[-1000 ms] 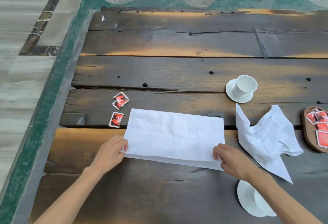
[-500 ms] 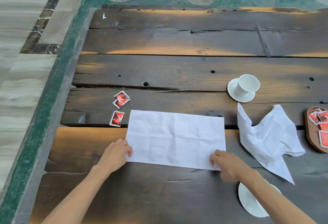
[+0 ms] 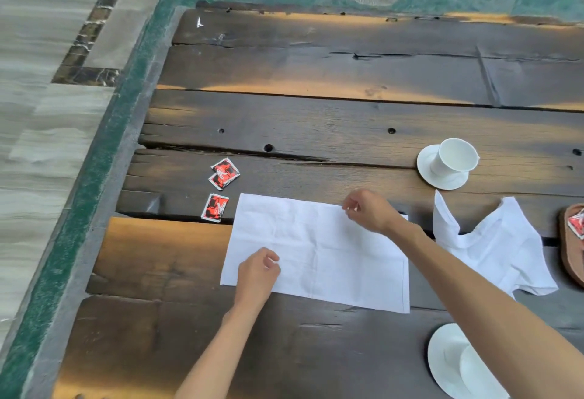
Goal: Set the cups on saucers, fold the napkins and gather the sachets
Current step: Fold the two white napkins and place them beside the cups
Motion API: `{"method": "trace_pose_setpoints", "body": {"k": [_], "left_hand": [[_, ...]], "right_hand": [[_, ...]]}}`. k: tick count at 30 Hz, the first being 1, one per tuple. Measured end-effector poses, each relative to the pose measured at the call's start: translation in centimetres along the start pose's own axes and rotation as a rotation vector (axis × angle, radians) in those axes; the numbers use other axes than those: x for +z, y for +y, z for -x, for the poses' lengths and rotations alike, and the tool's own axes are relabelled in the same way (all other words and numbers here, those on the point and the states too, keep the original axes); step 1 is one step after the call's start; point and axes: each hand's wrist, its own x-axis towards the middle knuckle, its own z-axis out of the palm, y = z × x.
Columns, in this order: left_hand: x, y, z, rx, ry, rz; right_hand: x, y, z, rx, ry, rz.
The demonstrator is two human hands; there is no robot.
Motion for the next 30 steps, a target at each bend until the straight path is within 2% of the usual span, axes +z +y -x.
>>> {"method": "trace_pose_setpoints", "body": {"k": [5, 8, 11, 14, 18, 20, 26, 30], "left_hand": [[3.0, -2.2, 5.5, -0.391, 0.118, 0.354], [5.5, -2.6, 8.1, -0.593, 0.102, 0.623], [7.2, -1.6, 8.9, -0.666, 0.018, 0.894], [8.2, 0.0, 8.1, -0.706, 0.06, 1.062], [9.0, 2.0, 6.0, -0.802, 0.198, 0.994], [9.3, 2.4, 5.1, -0.803, 0.201, 0.89], [8.4, 2.5, 3.1, -0.591, 0.22, 0.498], [6.7, 2.5, 1.8, -0.487, 0.208, 0.524]], "right_hand": [[0.6, -2.4, -4.2, -0.058, -0.013, 0.03], [1.6, -3.0, -5.6, -0.102, -0.087, 0.108], [2.7, -2.8, -6.3, -0.091, -0.137, 0.184], [3.5, -2.3, -6.0, -0.055, -0.146, 0.251], [4.2, -1.3, -5.3, -0.045, -0.084, 0.253], [4.2, -0.9, -5.0, -0.015, -0.083, 0.225], [2.6, 1.3, -3.0, 0.137, -0.152, 0.094], [1.7, 3.4, -0.6, 0.282, -0.156, -0.006]]}}
